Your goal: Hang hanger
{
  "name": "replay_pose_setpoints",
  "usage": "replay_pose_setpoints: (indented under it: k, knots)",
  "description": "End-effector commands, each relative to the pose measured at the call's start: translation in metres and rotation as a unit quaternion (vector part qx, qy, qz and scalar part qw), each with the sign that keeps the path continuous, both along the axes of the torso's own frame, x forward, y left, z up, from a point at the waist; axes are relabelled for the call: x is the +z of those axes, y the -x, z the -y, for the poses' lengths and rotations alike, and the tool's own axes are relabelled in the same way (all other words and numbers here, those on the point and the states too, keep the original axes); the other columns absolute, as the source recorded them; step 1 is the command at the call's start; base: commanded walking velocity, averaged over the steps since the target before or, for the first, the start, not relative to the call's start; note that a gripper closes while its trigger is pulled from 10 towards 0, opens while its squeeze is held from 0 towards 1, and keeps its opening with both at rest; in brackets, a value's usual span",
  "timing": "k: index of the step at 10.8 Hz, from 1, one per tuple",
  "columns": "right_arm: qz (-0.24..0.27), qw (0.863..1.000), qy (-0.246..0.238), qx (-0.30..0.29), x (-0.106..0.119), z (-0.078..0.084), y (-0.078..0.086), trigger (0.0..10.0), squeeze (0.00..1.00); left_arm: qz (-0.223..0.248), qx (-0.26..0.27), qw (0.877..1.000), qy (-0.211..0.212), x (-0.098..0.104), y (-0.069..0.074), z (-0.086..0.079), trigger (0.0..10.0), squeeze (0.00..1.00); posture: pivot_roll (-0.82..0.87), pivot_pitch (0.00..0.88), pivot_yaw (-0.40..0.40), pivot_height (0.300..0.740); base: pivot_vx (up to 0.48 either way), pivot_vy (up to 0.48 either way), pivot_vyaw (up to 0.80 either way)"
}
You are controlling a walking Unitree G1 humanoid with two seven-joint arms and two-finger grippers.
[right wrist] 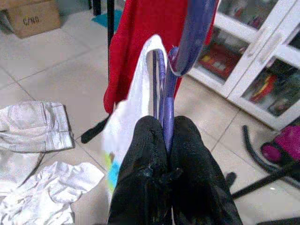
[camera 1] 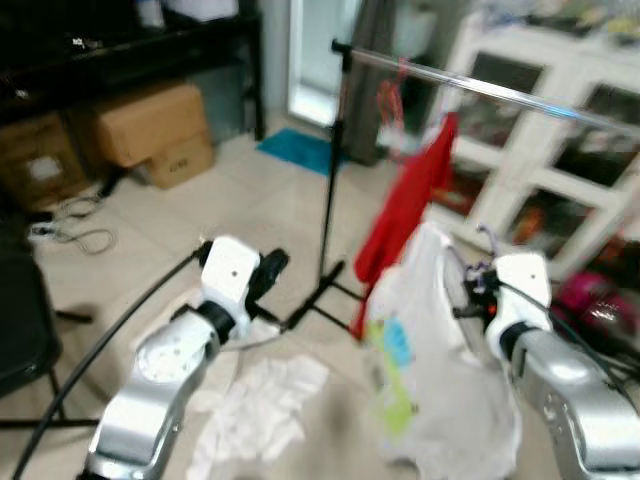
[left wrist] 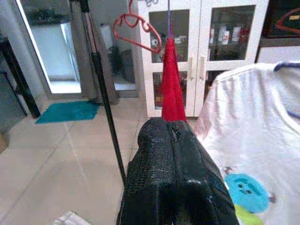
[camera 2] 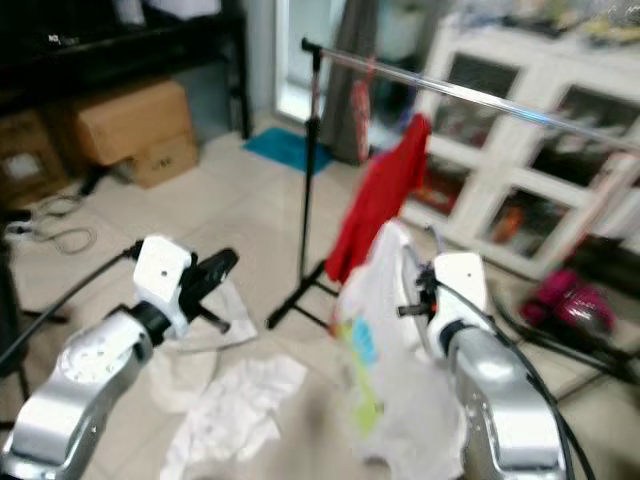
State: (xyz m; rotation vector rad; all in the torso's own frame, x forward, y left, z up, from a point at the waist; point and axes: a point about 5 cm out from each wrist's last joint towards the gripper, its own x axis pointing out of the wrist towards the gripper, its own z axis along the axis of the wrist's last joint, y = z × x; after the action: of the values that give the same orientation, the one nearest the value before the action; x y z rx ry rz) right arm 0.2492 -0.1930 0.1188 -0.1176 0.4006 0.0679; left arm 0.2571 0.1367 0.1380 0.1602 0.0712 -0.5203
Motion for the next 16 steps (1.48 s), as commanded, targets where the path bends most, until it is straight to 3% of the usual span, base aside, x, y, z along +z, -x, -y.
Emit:
replay_pose_setpoints:
  k: [1, 2, 3, 5, 9, 10, 11, 14, 15, 16]
  knots:
    - [0.028, 1.000, 0.012, 0.006, 0.009, 0.002, -0.003, 10.0, 0.00, 0.000, -0.006, 1.000, -0.006, -0.001, -0.002, 0.005, 10.0, 0.00, 0.06, 0.000, -0.060, 0.740, 0.000, 0.000, 0.00]
    - [0.035, 0.999, 0.015, 0.021, 0.012, 0.001, -0.004, 10.0, 0.00, -0.006, 0.005, 1.000, -0.015, -0.003, -0.005, 0.003, 10.0, 0.00, 0.06, 0.000, -0.061, 0.740, 0.000, 0.000, 0.00]
    - [0.038, 0.997, 0.013, 0.058, 0.016, -0.002, -0.003, 10.0, 0.00, -0.016, -0.001, 1.000, -0.009, -0.004, -0.009, 0.001, 10.0, 1.00, 0.06, 0.000, -0.065, 0.740, 0.000, 0.000, 0.00]
    - [0.049, 0.988, -0.018, 0.144, 0.029, -0.018, -0.004, 10.0, 0.00, -0.003, -0.042, 0.999, -0.003, 0.004, -0.022, 0.010, 10.0, 1.00, 0.06, 0.000, -0.070, 0.740, 0.000, 0.000, 0.00]
    - [0.070, 0.966, -0.068, 0.238, 0.044, -0.041, -0.001, 10.0, 0.00, 0.001, -0.113, 0.994, -0.004, 0.012, -0.055, 0.042, 10.0, 1.00, 0.05, 0.000, -0.059, 0.740, 0.000, 0.000, 0.00]
    - [0.074, 0.961, -0.077, 0.256, 0.048, -0.045, 0.001, 10.0, 0.00, 0.003, -0.109, 0.994, -0.015, 0.012, -0.063, 0.046, 10.0, 0.11, 0.04, 0.000, -0.055, 0.740, 0.000, 0.000, 0.00]
    - [0.080, 0.955, -0.088, 0.270, 0.052, -0.048, 0.003, 10.0, 0.00, 0.007, -0.104, 0.994, -0.019, 0.012, -0.069, 0.048, 10.0, 0.00, 0.04, 0.000, -0.054, 0.740, 0.000, 0.000, 0.00]
    - [0.085, 0.947, -0.098, 0.294, 0.056, -0.052, 0.006, 10.0, 0.00, 0.006, -0.134, 0.991, -0.008, 0.012, -0.078, 0.062, 10.0, 0.00, 0.03, 0.000, -0.052, 0.740, 0.000, 0.000, 0.00]
    - [0.084, 0.946, -0.100, 0.296, 0.056, -0.053, 0.007, 10.0, 0.00, 0.006, -0.184, 0.983, 0.003, 0.014, -0.072, 0.073, 10.0, 1.00, 0.03, 0.000, -0.050, 0.740, 0.000, 0.000, 0.00]
    - [0.084, 0.946, -0.101, 0.296, 0.057, -0.053, 0.007, 10.0, 0.00, 0.004, -0.200, 0.980, 0.006, 0.014, -0.068, 0.076, 10.0, 1.00, 0.03, 0.000, -0.049, 0.740, 0.000, 0.000, 0.00]
